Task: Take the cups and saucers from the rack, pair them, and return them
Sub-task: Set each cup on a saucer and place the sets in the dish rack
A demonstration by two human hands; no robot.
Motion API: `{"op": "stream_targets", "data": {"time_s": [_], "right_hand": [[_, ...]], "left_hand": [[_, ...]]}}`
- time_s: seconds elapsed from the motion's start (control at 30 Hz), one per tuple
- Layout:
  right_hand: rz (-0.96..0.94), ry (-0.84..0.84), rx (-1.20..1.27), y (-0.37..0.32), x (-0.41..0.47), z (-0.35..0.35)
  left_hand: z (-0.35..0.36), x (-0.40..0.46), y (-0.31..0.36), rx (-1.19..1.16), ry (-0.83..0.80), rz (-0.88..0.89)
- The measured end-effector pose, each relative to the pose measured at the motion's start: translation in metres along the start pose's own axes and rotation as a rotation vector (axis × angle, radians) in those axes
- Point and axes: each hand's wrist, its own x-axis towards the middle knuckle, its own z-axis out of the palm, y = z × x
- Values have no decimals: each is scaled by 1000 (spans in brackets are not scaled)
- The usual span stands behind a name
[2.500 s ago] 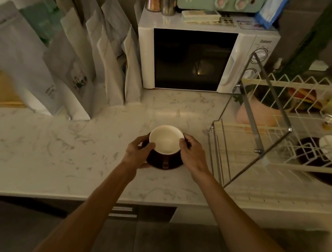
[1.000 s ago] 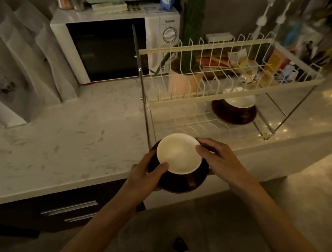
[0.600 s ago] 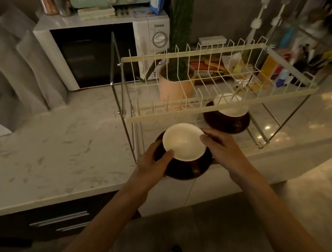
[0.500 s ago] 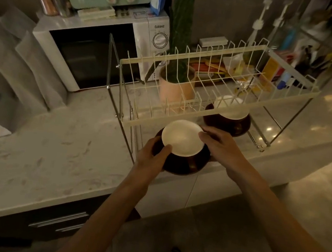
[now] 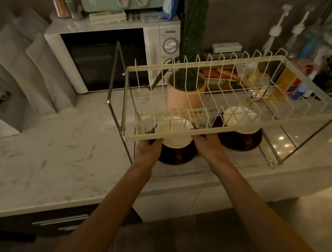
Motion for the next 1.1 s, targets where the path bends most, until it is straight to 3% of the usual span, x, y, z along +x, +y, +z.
{"op": "stream_targets", "data": {"time_s": [0.73,1.0,1.1], "right_hand": [[-106,3,-155,-2,13,13],[-73,-51,-196,-7,13,12],[-121,-42,-303,-12,7,6]], "left_hand": [[3,18,-2,76,22,114],[1,18,-4,176,-70,206],[0,16,-5,332,-56,293]]}}
